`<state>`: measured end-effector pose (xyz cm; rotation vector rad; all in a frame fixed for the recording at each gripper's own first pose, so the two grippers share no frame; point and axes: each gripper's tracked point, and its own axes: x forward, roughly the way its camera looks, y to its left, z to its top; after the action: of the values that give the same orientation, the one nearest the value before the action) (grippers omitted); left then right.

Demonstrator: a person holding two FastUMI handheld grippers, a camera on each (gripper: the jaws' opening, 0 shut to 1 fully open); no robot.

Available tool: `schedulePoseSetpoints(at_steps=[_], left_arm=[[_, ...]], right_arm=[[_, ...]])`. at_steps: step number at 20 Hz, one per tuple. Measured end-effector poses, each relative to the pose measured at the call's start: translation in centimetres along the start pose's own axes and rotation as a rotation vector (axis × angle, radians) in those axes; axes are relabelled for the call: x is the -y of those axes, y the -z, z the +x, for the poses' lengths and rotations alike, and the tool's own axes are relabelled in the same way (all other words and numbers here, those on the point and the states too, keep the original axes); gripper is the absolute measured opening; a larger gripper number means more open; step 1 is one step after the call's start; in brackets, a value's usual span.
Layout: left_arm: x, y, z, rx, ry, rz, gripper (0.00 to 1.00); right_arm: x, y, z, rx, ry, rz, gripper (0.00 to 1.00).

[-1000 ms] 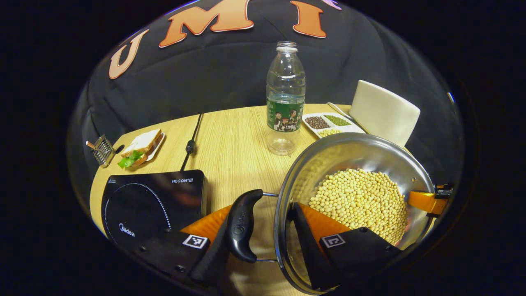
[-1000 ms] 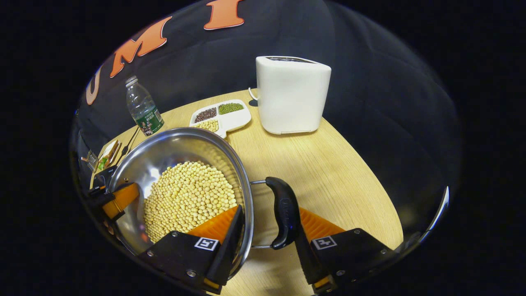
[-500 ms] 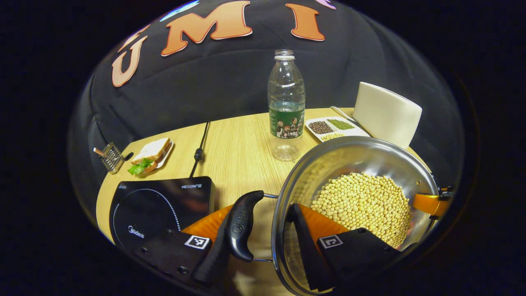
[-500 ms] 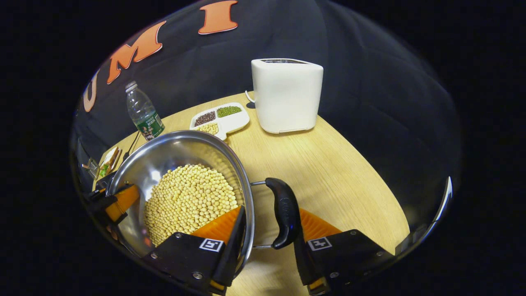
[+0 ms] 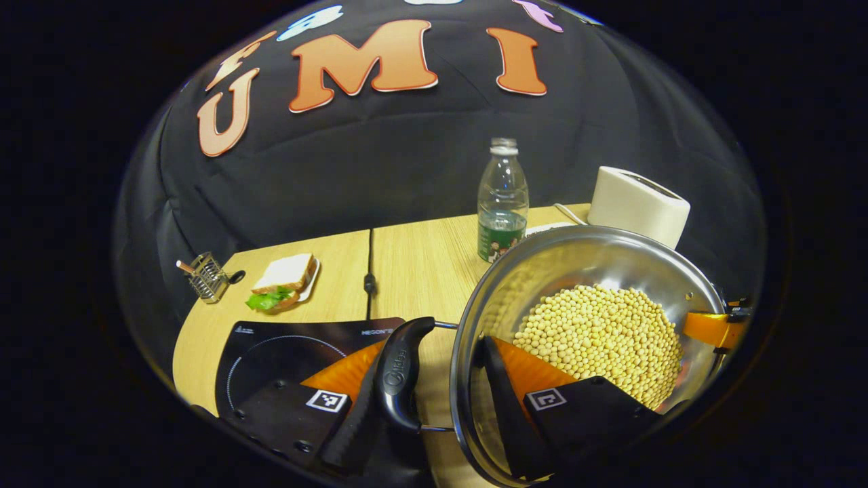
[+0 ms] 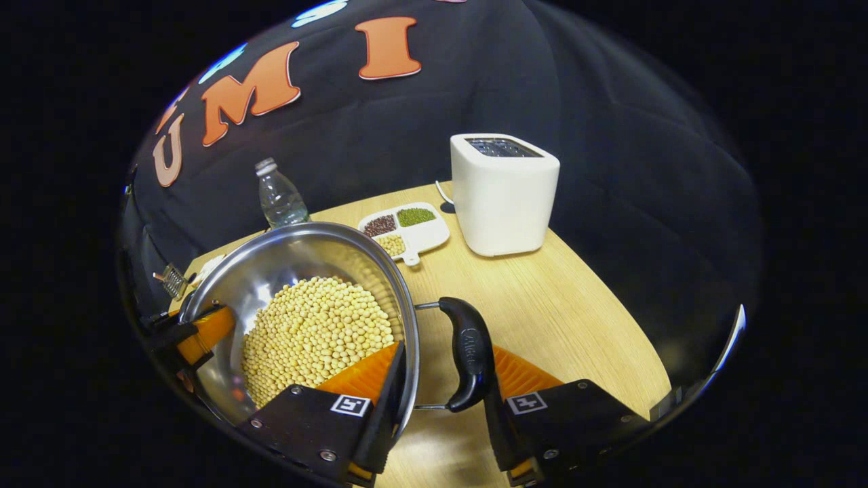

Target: First push the handle of the pot to place it horizontally, then grasp the pot with both hands and set it on the induction cooktop.

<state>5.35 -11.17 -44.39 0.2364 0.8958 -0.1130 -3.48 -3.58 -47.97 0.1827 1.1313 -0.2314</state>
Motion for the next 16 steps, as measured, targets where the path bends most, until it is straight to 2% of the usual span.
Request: schedulePoseSetpoints(at_steps=[1,6,7,8,10,11,16], left_arm=[[-0.5,-0.3,-0.4,0.011,-0.003,-0.003,0.78],[-3.9,-0.8,-2.8,0.048,-0.019,-0.028,0.81],[-4.7,-0.8,-3.3,0.054,-0.024,-0.032,0.77],[-5.5,-1.0,-3.9,0.062,-0.031,-0.035,0.81],[-7.6,-0.7,-4.7,0.081,-0.053,-0.038,0.77],[-8.5,-0.5,-5.2,0.087,-0.066,-0.039,0.81],[-14.1,1.6,-6.3,0.083,-0.112,-0.096,0.77]], right_arm=[[-0.4,-0.5,-0.8,0.014,-0.005,-0.008,0.59],[-3.5,-2.1,-3.3,0.062,-0.026,-0.047,0.59],[-4.3,-2.2,-3.7,0.066,-0.031,-0.052,0.59],[-5.2,-2.3,-3.9,0.073,-0.037,-0.058,0.59],[-6.9,-2.1,-4.5,0.081,-0.055,-0.067,0.59],[-8.0,-1.8,-4.6,0.082,-0.066,-0.074,0.59],[-13.6,-0.8,-4.5,0.092,-0.119,-0.124,0.59]])
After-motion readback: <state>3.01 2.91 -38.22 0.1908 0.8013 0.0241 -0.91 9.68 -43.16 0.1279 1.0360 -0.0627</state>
